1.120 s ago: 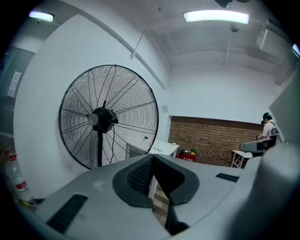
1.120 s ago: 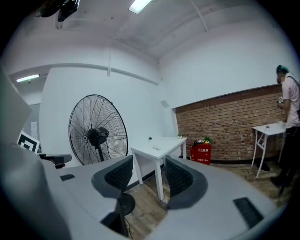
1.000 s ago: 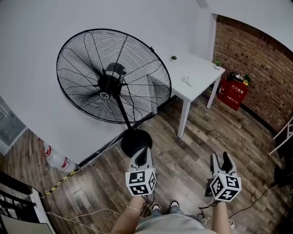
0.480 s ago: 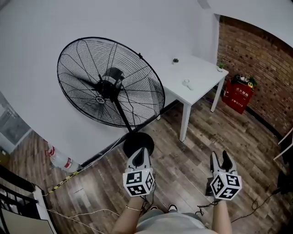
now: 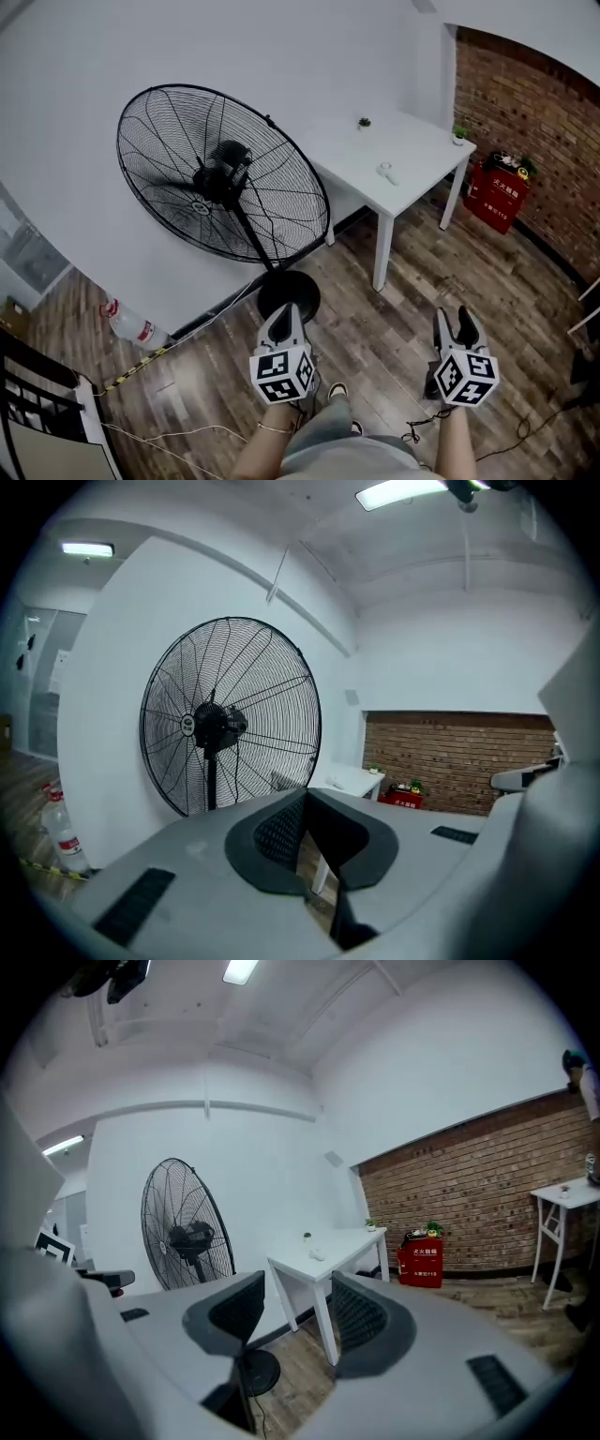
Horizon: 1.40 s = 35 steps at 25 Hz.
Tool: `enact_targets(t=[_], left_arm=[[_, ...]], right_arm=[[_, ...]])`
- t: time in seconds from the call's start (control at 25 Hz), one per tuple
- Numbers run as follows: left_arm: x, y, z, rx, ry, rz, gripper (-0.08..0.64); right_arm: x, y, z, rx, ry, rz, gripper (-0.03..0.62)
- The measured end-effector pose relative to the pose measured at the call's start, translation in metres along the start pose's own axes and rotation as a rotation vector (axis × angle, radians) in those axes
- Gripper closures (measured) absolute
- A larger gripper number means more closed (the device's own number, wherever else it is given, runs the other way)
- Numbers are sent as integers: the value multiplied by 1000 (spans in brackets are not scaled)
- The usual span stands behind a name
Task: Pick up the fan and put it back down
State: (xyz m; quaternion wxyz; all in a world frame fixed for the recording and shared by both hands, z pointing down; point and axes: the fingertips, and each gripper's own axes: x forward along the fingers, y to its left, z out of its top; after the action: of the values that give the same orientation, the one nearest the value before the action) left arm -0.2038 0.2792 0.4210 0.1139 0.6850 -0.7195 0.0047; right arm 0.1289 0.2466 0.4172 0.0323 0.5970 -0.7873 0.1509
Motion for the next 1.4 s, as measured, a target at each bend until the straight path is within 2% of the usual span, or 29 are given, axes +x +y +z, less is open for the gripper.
enact_targets(t=[0.36,0.88,1.2,1.4], left_arm=[[50,-22,-8,6,16,-50,549],[174,-82,16,17,10,-199,549],[249,-121,27,59,24,-301,549],[287,-128,28,64,49,-315,549]], right_arm=[[35,-20,-2,-2,25,-26,367],[116,-66,48,-21,-3,-108,367],[188,-74,65,-2,-6,-107,365],[224,-78,70,16,4,-95,364]])
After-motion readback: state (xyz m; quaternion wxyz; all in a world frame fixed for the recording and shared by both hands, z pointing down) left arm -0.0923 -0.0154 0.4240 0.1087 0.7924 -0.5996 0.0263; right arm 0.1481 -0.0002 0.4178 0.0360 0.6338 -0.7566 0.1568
